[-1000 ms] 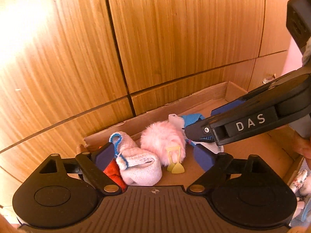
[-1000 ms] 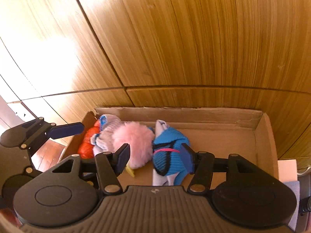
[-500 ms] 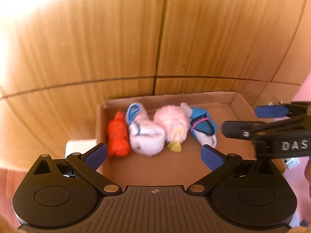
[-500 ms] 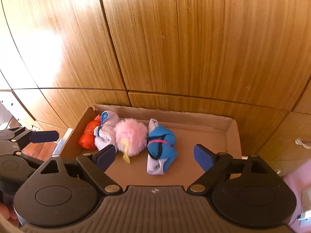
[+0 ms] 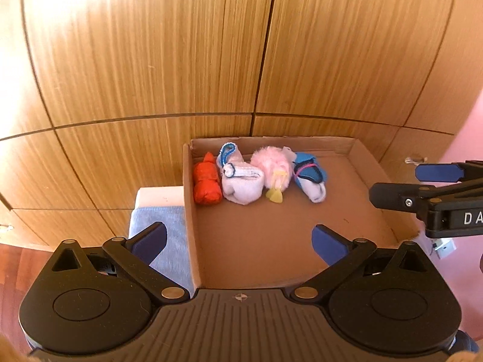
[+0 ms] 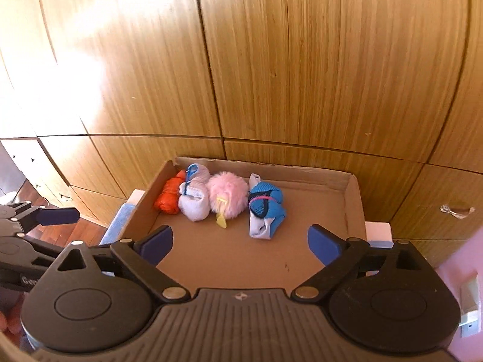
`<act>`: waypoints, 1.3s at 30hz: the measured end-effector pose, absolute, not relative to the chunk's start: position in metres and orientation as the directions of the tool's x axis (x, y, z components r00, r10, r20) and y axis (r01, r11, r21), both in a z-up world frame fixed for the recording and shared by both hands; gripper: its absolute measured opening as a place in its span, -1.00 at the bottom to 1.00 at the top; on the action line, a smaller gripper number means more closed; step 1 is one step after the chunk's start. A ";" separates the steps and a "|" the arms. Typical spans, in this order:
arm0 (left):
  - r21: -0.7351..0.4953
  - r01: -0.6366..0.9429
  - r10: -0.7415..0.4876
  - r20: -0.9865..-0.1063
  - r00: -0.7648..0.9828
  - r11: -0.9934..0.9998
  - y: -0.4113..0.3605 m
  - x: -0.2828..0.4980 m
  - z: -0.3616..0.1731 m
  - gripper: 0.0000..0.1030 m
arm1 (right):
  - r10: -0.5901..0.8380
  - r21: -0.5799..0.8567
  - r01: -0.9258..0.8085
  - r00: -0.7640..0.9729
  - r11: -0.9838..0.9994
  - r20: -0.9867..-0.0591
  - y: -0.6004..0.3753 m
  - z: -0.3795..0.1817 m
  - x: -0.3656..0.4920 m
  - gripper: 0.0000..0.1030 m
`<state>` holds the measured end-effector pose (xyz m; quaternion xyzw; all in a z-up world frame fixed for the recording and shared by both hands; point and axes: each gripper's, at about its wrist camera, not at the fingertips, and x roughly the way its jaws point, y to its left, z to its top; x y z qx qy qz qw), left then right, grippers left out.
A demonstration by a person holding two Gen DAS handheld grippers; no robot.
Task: Organize objects
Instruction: 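Withdraw both tools from the tray toward the remaining socks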
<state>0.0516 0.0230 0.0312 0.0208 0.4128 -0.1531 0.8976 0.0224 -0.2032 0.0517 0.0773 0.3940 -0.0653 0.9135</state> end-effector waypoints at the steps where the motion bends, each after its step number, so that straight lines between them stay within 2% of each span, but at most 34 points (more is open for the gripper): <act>1: -0.087 0.290 -0.256 -0.741 0.620 0.953 0.027 0.044 0.032 0.99 | -0.059 0.091 0.178 0.691 0.980 -0.720 -0.200 0.054 0.013 0.87; 6: -0.087 0.248 -0.236 -0.701 0.673 0.965 0.055 -0.006 0.023 0.99 | -0.067 0.081 0.154 0.766 0.985 -0.639 -0.173 0.049 -0.062 0.96; 12: -0.084 0.242 -0.235 -0.668 0.706 0.967 0.081 -0.073 -0.012 0.99 | -0.065 0.055 0.116 0.824 0.992 -0.562 -0.150 0.000 -0.154 0.94; 16: -0.068 0.293 -0.261 -0.674 0.691 0.954 0.086 -0.100 -0.033 0.99 | -0.029 -0.023 0.020 0.808 1.000 -0.588 -0.151 -0.034 -0.178 0.86; 20: -0.036 0.315 -0.248 -0.705 0.664 0.948 0.079 -0.101 -0.049 0.99 | -0.050 -0.061 0.015 0.782 0.998 -0.622 -0.154 -0.052 -0.178 0.74; 28: 0.034 0.370 -0.229 -0.732 0.641 0.928 0.065 -0.100 -0.070 0.99 | -0.008 -0.083 -0.059 0.768 0.995 -0.641 -0.135 -0.073 -0.179 0.73; 35: 0.060 0.366 -0.202 -0.747 0.633 0.929 0.066 -0.094 -0.082 0.97 | -0.027 -0.088 -0.040 0.760 0.995 -0.649 -0.127 -0.087 -0.172 0.73; 39: 0.074 0.388 -0.209 -0.742 0.637 0.919 0.062 -0.096 -0.083 0.89 | -0.082 -0.084 0.037 0.768 0.996 -0.636 -0.133 -0.087 -0.174 0.73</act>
